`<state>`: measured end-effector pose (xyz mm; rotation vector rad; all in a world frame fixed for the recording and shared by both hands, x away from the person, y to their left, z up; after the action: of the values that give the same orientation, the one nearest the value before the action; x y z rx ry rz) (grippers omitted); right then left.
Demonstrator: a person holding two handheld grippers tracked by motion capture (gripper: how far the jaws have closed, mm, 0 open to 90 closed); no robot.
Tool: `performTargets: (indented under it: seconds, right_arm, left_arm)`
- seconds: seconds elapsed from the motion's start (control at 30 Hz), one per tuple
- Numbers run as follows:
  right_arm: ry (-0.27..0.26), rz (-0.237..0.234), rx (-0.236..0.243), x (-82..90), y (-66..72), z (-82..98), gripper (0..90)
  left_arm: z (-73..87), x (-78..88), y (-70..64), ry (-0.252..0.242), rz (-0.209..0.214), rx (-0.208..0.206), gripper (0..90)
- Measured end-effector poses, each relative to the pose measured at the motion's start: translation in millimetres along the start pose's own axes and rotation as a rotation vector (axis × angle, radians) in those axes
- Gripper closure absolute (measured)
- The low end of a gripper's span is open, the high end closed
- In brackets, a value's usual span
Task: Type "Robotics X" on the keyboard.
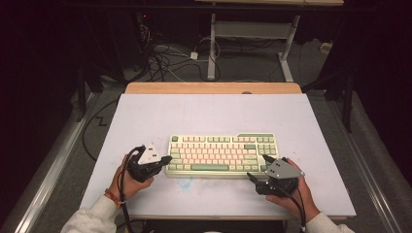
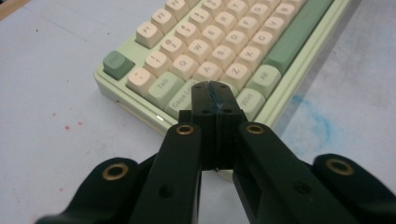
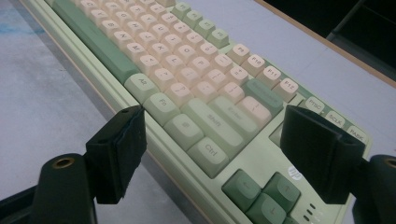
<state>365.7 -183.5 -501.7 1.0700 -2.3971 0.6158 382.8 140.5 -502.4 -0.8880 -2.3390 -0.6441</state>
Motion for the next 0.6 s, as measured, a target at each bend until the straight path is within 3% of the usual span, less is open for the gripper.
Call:
performTargets:
  seconds: [0.33,0.6]
  right_arm:
    - [0.002,0.001,-0.002,0.0,-0.6,0.3,23.2]
    - [0.003,-0.002,-0.004,0.4,-0.9,1.2,23.2]
  left_arm:
    - [-32.6,-26.6,-10.5,0.025,0.037,-0.036,87.6]
    - [-41.2,-45.9,-18.8,0.061,0.065,-0.083,87.5]
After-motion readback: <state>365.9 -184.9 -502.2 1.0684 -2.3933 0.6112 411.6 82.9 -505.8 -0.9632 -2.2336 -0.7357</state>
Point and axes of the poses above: each handheld gripper's, and its own axes: x roughly backward along the jaws, z roughly out of its underside, y roughly to its left, the point moved 8 cm from there along -x, roughly forward along the jaws, and after that the axes turned 9 degrees about -z, right-handed, at the moved point
